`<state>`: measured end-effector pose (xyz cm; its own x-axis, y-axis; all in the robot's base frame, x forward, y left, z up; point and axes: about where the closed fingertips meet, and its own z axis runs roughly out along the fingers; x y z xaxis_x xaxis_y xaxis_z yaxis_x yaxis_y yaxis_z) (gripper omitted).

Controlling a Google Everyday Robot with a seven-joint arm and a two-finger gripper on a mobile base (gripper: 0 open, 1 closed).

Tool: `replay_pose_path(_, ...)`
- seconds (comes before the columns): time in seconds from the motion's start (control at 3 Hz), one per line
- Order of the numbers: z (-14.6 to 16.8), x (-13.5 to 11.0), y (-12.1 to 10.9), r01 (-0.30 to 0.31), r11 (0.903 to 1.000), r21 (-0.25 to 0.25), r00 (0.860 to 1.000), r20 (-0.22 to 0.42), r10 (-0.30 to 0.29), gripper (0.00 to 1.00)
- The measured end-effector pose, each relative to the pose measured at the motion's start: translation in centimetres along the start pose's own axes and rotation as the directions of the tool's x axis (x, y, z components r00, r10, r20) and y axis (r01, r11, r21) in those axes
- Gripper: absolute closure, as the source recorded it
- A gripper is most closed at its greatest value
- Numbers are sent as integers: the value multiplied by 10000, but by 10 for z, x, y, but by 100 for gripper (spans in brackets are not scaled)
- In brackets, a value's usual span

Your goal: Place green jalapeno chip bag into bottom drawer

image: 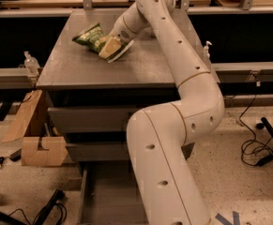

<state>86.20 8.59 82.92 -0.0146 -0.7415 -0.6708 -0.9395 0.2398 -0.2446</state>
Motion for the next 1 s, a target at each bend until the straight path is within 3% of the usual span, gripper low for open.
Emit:
replay_pose_path(0.33,-3,-3,-1,0,10000,0,10000,0,0,84)
replay_pose_path(0.67,-3,-3,1,-1,10000,3,10000,1,1,100)
replay_pose_path(1.0,-18,2,-15,-406,9983,415,9952,908,367,100)
